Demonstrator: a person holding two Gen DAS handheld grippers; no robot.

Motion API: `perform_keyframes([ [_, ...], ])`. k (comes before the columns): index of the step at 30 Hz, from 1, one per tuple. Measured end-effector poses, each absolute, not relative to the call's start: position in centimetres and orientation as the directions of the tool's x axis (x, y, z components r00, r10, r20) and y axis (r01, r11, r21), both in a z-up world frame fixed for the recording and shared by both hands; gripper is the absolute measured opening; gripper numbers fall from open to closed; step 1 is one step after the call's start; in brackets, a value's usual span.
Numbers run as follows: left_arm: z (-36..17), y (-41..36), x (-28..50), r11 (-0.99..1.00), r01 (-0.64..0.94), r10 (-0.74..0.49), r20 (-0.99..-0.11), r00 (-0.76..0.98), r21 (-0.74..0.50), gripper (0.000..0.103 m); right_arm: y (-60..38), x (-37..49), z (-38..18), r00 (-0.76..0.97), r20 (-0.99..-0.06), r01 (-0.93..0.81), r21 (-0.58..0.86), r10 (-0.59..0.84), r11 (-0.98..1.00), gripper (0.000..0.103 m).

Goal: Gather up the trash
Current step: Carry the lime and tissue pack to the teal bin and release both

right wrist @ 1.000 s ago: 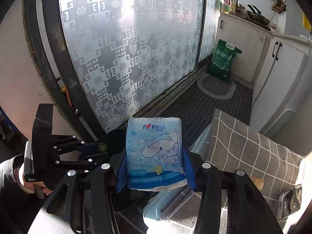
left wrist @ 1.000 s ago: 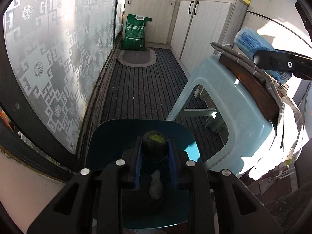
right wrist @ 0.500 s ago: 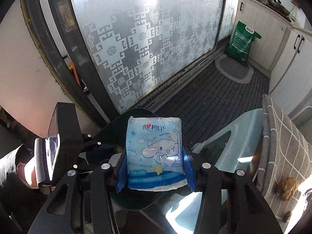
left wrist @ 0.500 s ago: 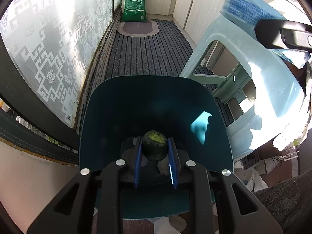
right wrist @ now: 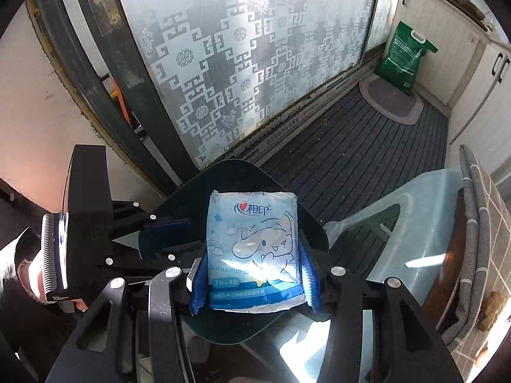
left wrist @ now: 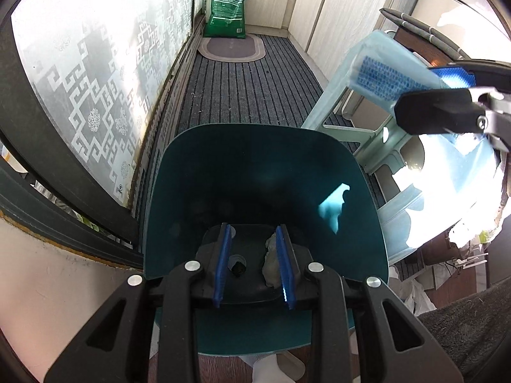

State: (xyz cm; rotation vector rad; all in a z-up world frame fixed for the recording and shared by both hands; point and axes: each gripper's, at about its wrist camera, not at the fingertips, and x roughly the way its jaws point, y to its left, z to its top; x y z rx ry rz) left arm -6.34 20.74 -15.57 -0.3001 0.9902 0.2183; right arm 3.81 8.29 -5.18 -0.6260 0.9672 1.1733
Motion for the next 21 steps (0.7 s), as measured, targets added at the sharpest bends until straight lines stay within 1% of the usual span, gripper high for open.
perform_keyframes([
  [7, -11.8, 21.5, -7.8, 0.923, -0.337, 0.095, -0.742, 0.664, -0.184, 0.030, 9.1, 3.0, -7.1, 0.065, -0.901, -0.959, 0.063, 0.429, 0.277, 0.049],
  [12, -9.2, 21.6, -8.7, 0.921, -0.331, 0.108, -0.679, 0.726, -0.207, 0.025, 9.3, 2.3, -9.1, 0.046, -0.921, -0.962, 0.064, 0.388, 0.265, 0.049],
  [15, -7.8, 21.3, -9.0, 0.924, -0.314, 0.107, -0.641, 0.760, -0.218, 0.025, 9.3, 1.9, -10.2, 0.027, -0.931, -0.964, 0.073, 0.364, 0.258, 0.049],
  [17, -7.0, 21.3, -9.3, 0.924, -0.310, 0.108, -0.626, 0.772, -0.222, 0.025, 9.2, 1.8, -10.7, 0.006, -0.933, -0.963, 0.091, 0.360, 0.253, 0.053],
  [18, -6.6, 21.3, -9.2, 0.925, -0.310, 0.112, -0.620, 0.777, -0.222, 0.025, 9.1, 1.8, -10.7, 0.004, -0.933, -0.962, 0.095, 0.361, 0.255, 0.058],
  [20, -6.1, 21.3, -9.3, 0.926, -0.305, 0.113, -0.607, 0.787, -0.223, 0.025, 9.0, 1.7, -10.7, 0.000, -0.932, -0.964, 0.097, 0.363, 0.249, 0.058],
  [21, -5.7, 21.2, -9.5, 0.926, -0.302, 0.113, -0.599, 0.793, -0.226, 0.025, 8.9, 1.7, -10.5, 0.001, -0.930, -0.964, 0.097, 0.368, 0.249, 0.061],
])
